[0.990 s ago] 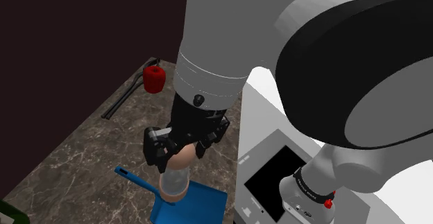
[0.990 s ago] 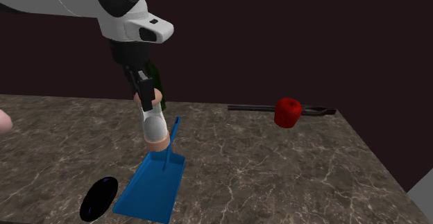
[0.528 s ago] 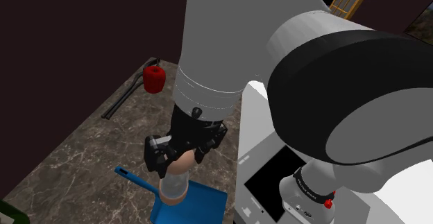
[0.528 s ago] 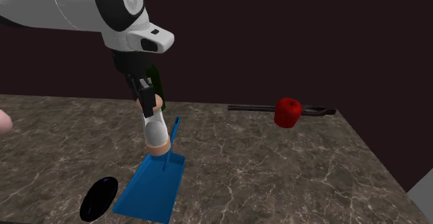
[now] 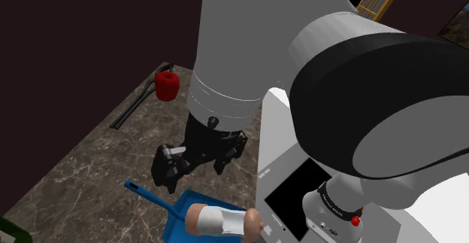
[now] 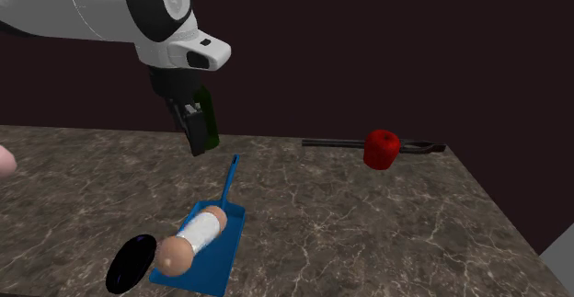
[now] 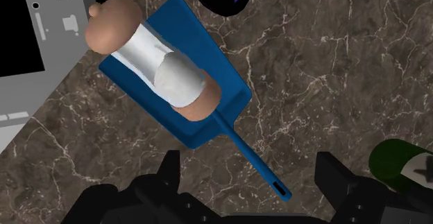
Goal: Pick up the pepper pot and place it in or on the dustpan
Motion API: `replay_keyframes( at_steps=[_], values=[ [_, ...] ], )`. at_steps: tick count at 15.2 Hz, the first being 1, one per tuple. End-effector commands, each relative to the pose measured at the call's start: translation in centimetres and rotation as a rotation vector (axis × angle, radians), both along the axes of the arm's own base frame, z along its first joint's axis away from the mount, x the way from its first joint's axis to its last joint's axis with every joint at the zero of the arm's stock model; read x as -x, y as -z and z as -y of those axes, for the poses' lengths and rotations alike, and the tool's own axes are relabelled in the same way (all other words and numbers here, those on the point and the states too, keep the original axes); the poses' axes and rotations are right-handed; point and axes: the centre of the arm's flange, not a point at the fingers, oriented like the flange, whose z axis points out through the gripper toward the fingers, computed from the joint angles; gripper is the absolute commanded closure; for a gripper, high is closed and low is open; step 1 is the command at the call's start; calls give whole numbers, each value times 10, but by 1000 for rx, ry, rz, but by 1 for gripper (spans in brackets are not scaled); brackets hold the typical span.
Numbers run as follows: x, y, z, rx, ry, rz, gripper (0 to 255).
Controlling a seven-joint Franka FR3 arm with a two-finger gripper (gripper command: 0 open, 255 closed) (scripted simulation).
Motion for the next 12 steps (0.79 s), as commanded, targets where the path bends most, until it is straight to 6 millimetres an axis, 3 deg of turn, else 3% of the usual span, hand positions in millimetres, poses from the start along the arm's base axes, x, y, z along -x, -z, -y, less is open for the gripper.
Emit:
replay_keyframes(
  at_steps=[1, 5, 12],
  values=[
    [0, 0, 0, 0, 0, 0, 0],
    [0, -50, 6, 0, 0, 0, 0],
    [0, -50, 6, 0, 0, 0, 0]
  ],
)
